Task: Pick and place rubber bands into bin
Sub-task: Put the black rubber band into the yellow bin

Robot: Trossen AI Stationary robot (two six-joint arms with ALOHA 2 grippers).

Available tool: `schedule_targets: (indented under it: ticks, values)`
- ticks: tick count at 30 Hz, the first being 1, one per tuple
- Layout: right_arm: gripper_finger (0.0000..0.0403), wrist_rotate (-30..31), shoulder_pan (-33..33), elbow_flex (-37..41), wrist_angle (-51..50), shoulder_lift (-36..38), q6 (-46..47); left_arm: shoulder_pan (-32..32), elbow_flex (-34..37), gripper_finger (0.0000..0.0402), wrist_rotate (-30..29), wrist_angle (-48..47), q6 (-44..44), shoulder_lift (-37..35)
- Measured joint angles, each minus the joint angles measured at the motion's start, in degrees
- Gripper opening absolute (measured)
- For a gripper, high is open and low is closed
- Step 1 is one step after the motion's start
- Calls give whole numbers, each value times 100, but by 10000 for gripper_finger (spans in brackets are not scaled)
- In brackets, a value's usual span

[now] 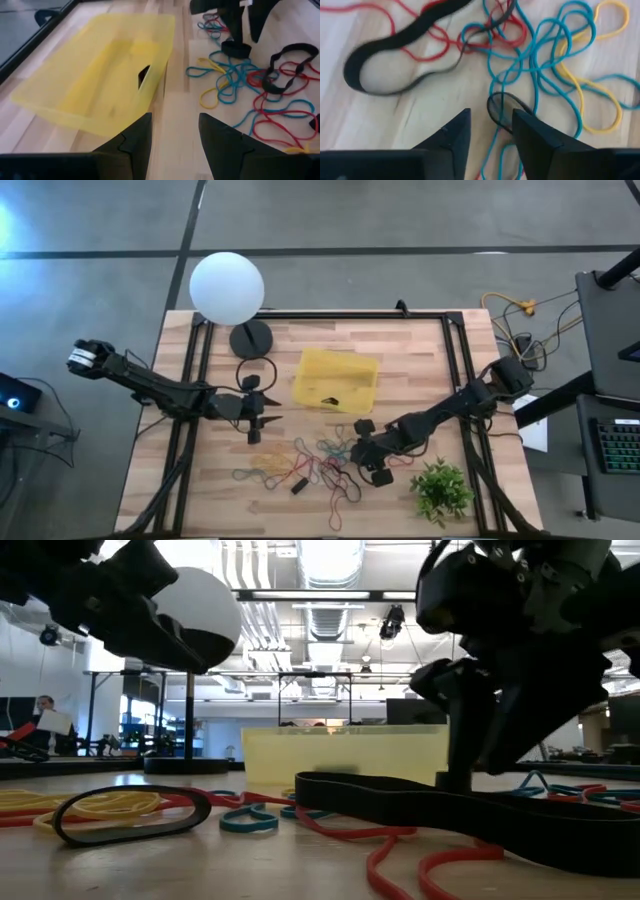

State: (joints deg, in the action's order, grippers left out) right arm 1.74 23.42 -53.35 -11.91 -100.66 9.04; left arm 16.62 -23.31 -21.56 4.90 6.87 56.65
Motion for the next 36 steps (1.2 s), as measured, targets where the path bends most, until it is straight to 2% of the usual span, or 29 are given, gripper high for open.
schedule_targets:
  ticks: [7,16,29,36]
  values:
    - [73,-2,4,-1,4,-112,2,0,0,147,0,-28,-2,12]
    - [58,-2,4,1,13,-114,-2,0,2,147,0,14,-4,32]
    - [120,140,4,1,12,-114,-17,0,2,147,0,23,-4,32]
    - [142,-197,10,1,13,-114,-19,0,2,147,0,23,-4,32]
